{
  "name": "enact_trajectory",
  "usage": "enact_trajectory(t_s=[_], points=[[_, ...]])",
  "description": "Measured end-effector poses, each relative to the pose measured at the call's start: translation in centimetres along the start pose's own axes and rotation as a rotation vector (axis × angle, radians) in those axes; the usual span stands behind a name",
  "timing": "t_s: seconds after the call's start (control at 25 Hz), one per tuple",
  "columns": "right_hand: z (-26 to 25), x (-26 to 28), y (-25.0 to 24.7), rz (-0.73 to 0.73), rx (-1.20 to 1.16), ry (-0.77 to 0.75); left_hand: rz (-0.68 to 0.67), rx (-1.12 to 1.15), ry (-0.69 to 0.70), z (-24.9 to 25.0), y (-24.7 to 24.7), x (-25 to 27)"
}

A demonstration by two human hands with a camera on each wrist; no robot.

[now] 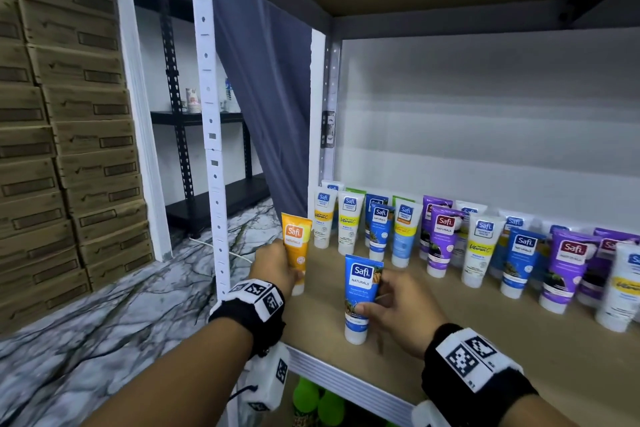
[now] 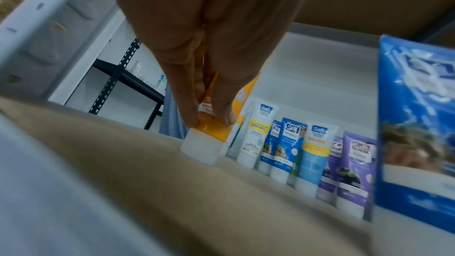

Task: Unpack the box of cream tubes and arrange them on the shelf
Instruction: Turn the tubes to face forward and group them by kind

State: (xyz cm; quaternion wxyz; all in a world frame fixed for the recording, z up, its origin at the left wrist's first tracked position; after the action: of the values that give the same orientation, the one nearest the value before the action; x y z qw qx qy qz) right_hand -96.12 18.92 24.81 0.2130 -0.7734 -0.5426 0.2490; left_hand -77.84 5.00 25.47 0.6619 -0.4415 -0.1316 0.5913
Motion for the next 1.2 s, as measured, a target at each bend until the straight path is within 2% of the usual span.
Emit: enact_trajectory(t_s=[0.2,0.44,1.2], points=[[0.1,0.1,0.0,-0.001,-0.002,-0.026,-0.025,-0.095,-0.066,-0.6,0.4,-2.3],[0.0,0.2,-0.1,0.001,0.005,-0.043,-0.019,-0.099,-0.079,-1.6,1.1,-3.9],[0.2,0.2,0.1,0.008,0.005,-0.028,-0.06,-0.123,-0.099,-1.8,0.9,-4.5]])
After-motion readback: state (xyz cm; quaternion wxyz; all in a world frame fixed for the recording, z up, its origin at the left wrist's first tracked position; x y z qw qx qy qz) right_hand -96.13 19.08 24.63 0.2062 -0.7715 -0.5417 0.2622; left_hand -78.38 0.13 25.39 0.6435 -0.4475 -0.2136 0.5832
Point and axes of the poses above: each hand's wrist, its own x-axis away from the middle knuckle, its own y-axis out of the palm, z = x × y, the point moved 6 cm from there along -x, towards the middle knuckle, and after that the axes turned 8 degrees about y, right-handed, at the moved point
